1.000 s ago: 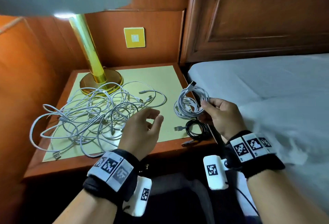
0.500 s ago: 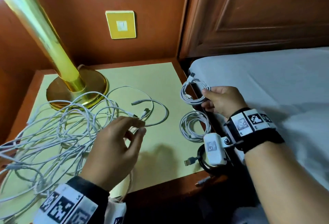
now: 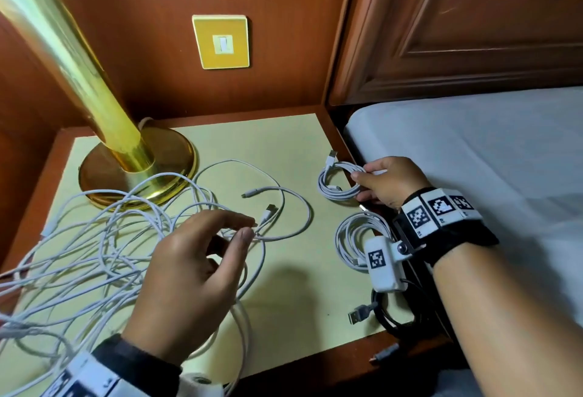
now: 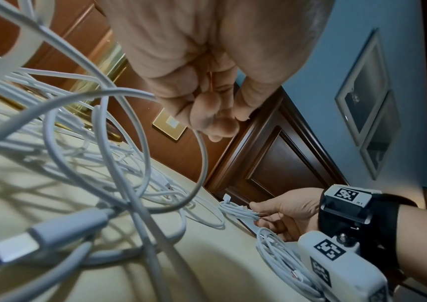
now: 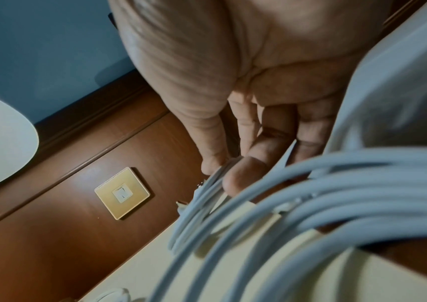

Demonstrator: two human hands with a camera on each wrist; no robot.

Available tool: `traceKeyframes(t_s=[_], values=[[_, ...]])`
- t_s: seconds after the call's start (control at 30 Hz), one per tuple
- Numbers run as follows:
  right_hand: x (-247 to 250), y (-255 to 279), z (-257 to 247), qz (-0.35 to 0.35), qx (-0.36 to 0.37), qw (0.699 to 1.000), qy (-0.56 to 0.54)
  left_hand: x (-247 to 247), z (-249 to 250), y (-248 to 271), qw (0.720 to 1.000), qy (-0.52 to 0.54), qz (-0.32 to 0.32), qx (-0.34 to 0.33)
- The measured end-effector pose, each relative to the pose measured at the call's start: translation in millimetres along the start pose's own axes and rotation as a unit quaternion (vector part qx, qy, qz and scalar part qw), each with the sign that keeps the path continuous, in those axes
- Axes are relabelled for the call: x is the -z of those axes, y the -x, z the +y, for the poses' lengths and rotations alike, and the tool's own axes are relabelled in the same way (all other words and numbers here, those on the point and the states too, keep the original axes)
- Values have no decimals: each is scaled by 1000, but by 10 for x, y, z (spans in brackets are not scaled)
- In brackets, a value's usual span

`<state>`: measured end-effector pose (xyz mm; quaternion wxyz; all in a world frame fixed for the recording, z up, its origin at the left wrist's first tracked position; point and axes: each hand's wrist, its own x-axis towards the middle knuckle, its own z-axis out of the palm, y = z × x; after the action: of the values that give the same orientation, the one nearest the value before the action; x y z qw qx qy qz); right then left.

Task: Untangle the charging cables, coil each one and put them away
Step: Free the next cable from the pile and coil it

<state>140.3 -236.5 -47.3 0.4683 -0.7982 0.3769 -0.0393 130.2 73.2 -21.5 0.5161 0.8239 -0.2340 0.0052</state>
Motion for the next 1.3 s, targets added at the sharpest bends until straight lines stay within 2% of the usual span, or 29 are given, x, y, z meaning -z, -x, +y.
traceKeyframes(t_s=[0.1, 0.27, 0.4, 0.6, 0.8, 0.93, 1.13, 1.3], values=[[10, 32, -30, 3, 14, 999, 33, 4, 21, -19, 1000, 3, 1, 2], [74, 163, -132, -5, -4, 992, 122, 17, 89, -16, 1000, 16, 6, 6], [97, 297, -170, 6, 41, 988, 152, 56, 104, 18, 1000, 9, 11, 12], [91, 673, -350, 24, 102, 989, 105, 203, 93, 118, 999, 14, 45, 20], [-18, 1198, -393, -3, 161, 982, 99, 421, 135, 395, 995, 40, 80, 36], [-92, 1618, -303, -29, 209, 973, 98, 599, 163, 758, 993, 52, 104, 37], [-143, 2455, -163, -89, 232, 963, 104, 944, 118, 1433, 991, -13, 121, 53], [-156, 3153, -283, -135, 243, 958, 67, 1170, 12, 1827, 983, -66, 142, 93]])
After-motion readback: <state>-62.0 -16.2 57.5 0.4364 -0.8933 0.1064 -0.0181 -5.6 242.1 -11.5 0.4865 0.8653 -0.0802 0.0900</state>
